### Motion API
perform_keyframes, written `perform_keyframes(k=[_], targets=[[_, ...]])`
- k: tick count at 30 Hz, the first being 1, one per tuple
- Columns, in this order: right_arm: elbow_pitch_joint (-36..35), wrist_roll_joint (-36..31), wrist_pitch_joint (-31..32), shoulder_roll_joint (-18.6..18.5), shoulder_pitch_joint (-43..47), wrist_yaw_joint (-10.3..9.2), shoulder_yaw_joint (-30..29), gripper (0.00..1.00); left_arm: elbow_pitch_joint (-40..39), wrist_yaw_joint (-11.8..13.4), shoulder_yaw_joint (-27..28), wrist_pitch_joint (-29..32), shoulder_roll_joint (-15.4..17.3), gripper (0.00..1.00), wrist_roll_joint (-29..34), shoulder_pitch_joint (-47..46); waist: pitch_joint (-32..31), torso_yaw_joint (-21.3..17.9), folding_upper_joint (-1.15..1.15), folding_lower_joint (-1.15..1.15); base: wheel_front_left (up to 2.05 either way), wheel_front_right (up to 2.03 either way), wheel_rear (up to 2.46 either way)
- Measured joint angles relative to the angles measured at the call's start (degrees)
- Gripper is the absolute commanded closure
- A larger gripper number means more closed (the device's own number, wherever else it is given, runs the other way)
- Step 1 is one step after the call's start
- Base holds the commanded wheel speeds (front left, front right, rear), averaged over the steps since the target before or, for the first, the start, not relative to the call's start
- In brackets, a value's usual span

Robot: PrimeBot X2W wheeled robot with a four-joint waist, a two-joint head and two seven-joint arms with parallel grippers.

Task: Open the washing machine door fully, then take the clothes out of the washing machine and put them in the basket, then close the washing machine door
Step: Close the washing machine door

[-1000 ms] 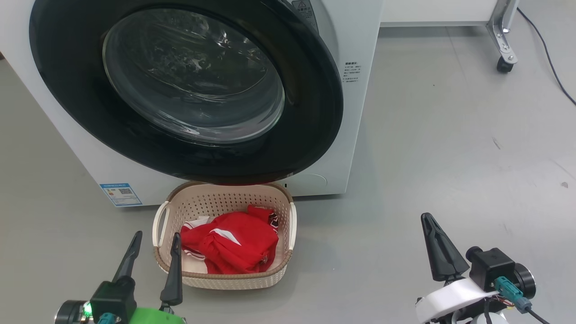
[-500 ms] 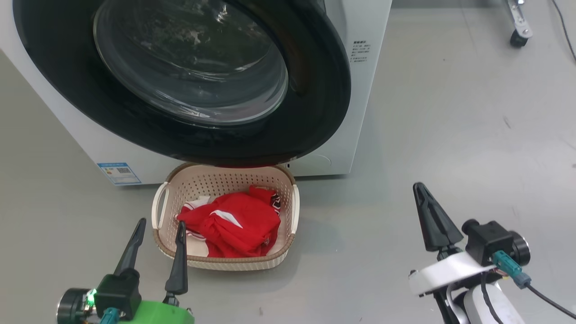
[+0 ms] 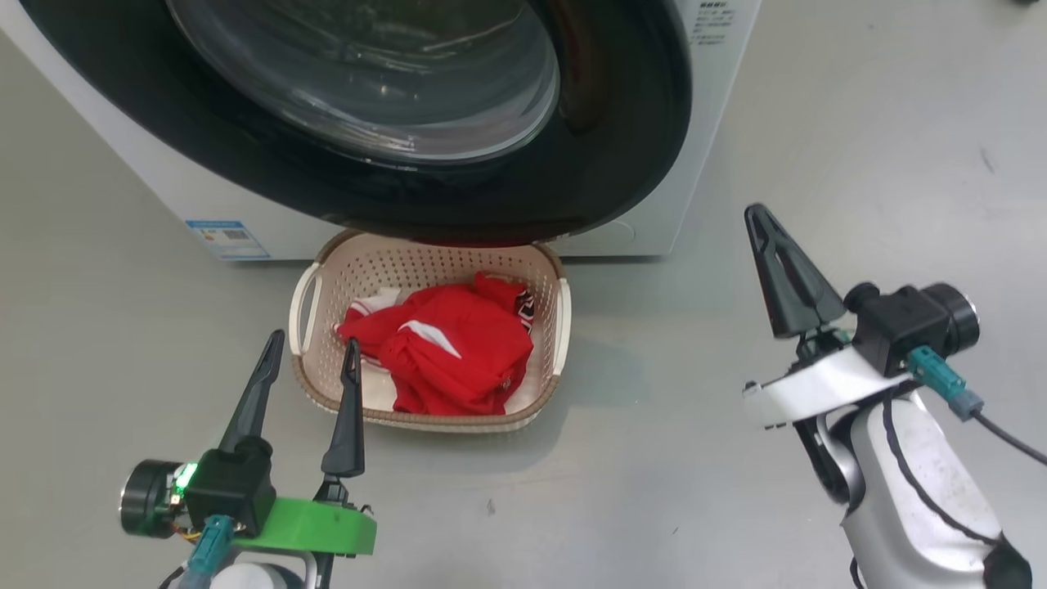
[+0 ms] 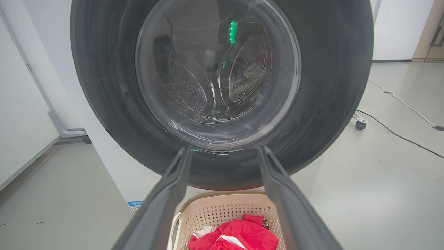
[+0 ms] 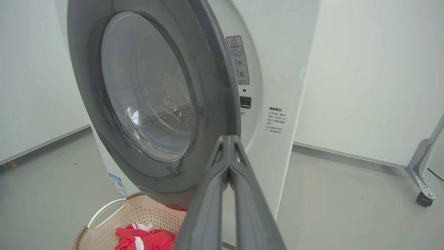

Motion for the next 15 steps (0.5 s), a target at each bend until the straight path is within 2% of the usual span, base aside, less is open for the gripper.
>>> perform_keyframes(k=[15], targets=[[5.9, 0.1, 1.1, -2.4, -10.3, 1.37, 3.7, 1.0, 0.3, 0.0, -1.0, 0.0, -1.8, 0.0, 0.0, -3.6, 6.2, 6.3, 0.0, 0.0, 0.0, 0.0, 0.0]])
